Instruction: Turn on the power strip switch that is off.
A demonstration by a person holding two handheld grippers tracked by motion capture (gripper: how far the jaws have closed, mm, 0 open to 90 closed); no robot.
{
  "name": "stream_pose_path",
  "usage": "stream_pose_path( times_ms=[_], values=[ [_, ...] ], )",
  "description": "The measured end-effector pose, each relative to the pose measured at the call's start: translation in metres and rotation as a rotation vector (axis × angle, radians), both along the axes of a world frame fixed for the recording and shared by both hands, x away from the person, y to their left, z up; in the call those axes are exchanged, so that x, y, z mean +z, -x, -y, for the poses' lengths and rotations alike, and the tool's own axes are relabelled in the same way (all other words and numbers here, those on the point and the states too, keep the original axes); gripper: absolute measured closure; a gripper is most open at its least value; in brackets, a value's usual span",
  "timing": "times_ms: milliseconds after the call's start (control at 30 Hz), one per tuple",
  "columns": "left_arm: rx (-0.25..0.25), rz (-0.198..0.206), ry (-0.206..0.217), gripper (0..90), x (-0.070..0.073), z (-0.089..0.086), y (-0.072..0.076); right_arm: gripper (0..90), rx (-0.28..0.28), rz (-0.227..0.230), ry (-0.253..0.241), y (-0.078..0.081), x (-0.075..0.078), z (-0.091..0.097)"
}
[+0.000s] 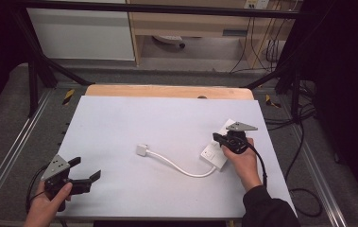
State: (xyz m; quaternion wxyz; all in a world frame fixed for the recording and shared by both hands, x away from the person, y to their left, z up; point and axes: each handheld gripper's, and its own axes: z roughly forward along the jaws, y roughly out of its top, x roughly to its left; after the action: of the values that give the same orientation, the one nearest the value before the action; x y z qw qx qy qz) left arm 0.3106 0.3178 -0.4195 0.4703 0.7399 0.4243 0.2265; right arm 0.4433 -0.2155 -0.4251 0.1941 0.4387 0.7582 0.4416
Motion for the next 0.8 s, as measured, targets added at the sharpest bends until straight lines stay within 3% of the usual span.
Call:
stream_pose_path(
  times_ms=[800],
  values=[
    [-0.004,-0.002,-0.003,5.8,0.0,0.0,0.0,90.0,0.001,-0.03,0.037,0.006,-0.012,-0.003]
  ],
)
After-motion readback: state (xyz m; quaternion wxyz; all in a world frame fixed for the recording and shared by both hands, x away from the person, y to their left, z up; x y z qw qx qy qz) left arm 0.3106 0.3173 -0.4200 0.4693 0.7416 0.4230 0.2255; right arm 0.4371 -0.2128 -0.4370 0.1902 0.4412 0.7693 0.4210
